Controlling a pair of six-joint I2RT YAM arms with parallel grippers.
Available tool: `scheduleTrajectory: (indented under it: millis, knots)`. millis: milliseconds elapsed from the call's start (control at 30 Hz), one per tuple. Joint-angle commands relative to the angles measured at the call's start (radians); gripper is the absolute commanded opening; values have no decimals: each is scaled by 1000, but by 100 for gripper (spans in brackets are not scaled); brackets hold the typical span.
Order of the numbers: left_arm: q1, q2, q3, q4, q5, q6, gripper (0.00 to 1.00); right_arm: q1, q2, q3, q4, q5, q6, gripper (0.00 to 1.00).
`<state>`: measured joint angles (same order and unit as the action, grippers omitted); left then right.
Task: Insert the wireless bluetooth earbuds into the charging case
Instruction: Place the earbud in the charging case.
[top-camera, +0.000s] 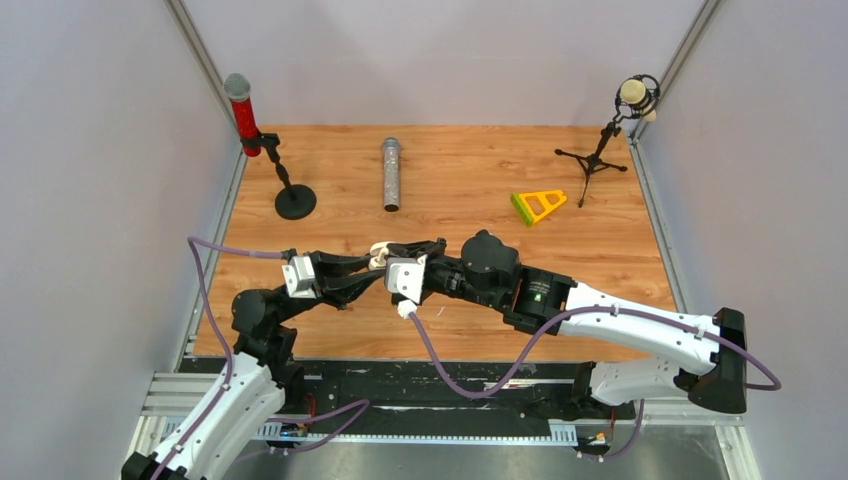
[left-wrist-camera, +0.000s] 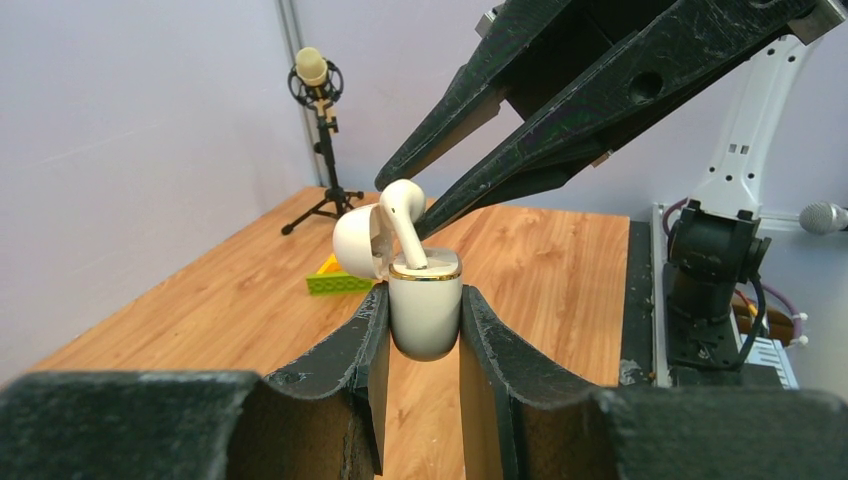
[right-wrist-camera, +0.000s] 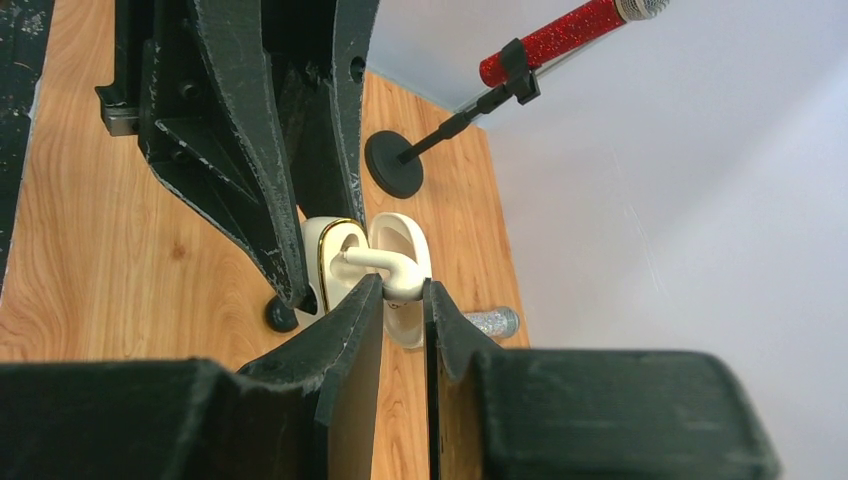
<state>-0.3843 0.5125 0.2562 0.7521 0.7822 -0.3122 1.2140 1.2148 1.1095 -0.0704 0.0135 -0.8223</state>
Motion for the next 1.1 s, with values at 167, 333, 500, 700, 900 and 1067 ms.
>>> scheduleTrajectory:
  millis: [167,333,500,700,900,1067]
  knots:
    - [2,-8,6,53,-3,-1,0,0,-2,8,23,-50,0,0]
    - [2,-7,5,51,-8,-5,0,1,17,8,13,-64,-21,0]
    - [2,-6,6,46,-18,-6,0,8,38,9,-9,-57,-34,0]
    - [2,-7,10,21,-77,-8,0,19,14,9,-30,-64,-17,0]
    - [2,-9,17,19,-103,-25,0,37,35,12,-35,-56,-22,0]
    - [2,-21,31,7,-144,-78,0,61,48,6,-25,14,-43,0]
